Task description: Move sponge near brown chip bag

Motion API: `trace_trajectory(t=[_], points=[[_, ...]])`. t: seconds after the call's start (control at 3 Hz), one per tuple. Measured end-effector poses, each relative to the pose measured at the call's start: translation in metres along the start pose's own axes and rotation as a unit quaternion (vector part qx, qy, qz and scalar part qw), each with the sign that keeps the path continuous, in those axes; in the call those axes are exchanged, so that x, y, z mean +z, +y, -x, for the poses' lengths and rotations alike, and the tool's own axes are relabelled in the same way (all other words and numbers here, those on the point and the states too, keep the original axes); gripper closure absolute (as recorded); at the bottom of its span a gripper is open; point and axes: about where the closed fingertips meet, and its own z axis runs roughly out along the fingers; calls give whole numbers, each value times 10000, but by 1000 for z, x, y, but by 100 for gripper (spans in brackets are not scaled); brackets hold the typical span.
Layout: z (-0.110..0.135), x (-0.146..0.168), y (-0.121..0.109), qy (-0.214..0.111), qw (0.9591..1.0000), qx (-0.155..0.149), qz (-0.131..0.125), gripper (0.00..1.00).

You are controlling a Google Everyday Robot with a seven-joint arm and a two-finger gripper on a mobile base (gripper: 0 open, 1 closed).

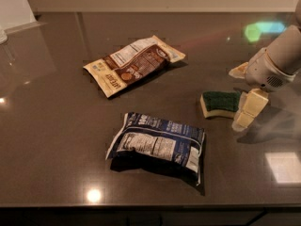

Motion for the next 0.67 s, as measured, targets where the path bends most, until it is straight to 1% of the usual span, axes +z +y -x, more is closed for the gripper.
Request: trace_trajectory(t=[0.33,0.67], points=[[2,11,-2,-6,10000,-1,82,0],[8,12,-5,26,9999,36,115,26]])
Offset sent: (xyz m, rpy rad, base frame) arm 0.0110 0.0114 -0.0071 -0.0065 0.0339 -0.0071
